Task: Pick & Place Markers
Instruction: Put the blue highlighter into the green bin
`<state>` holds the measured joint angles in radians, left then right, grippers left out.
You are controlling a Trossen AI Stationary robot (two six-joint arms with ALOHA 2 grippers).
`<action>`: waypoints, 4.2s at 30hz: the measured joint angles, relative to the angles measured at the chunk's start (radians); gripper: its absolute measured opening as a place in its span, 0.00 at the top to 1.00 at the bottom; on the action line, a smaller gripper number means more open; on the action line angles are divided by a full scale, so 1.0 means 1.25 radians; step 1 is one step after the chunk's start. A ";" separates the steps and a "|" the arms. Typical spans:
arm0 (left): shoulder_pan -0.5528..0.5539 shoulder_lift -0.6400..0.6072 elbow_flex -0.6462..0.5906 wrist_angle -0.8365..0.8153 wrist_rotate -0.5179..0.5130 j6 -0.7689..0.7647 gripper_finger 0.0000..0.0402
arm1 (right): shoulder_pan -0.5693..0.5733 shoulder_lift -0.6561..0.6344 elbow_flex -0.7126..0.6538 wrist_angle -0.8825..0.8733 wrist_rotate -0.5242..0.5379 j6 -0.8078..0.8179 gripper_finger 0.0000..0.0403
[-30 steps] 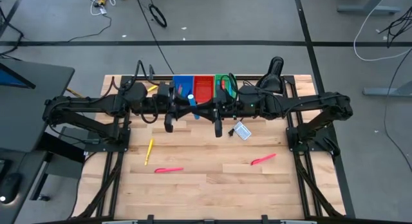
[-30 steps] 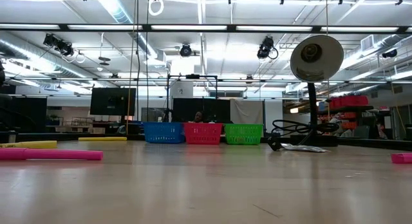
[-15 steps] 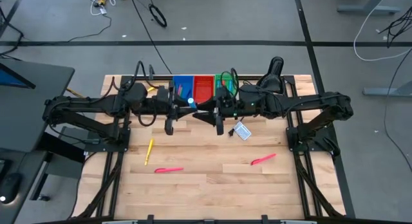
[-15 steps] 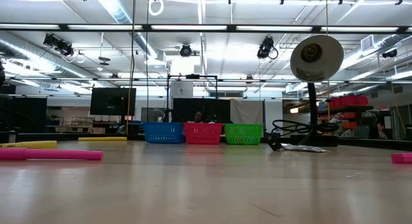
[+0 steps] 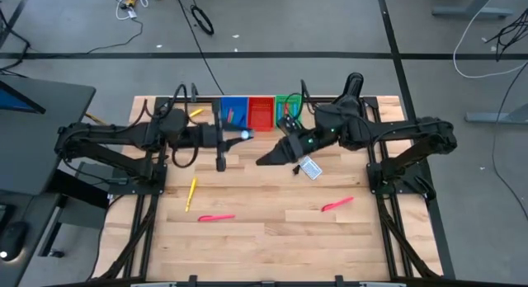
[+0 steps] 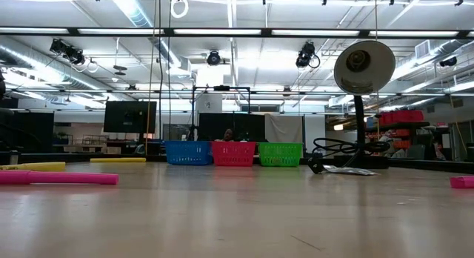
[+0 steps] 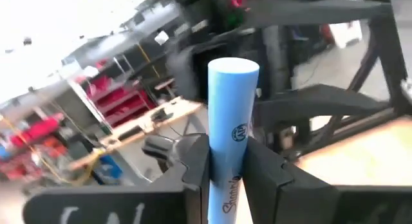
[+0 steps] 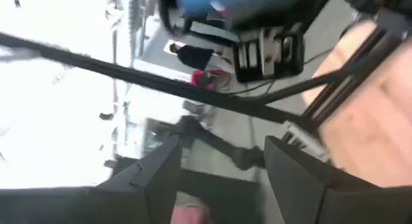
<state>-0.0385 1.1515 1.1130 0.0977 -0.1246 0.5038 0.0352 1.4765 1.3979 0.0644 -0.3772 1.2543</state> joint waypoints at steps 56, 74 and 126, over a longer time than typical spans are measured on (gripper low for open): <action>-0.051 0.022 0.000 -0.082 -0.187 0.626 0.83 | -0.007 0.052 -0.017 0.038 0.267 0.506 0.65; -0.052 0.022 0.000 -0.089 -0.175 0.550 0.76 | -0.007 0.052 -0.017 0.052 0.267 0.437 0.87; -0.038 -0.097 0.000 -0.090 -0.127 -0.709 0.31 | -0.031 0.023 -0.016 -0.001 0.543 -0.755 0.87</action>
<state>-0.0860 1.0302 1.1133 -0.0147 -0.2831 -0.3821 -0.0033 1.5055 1.3785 0.0635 0.3016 0.3112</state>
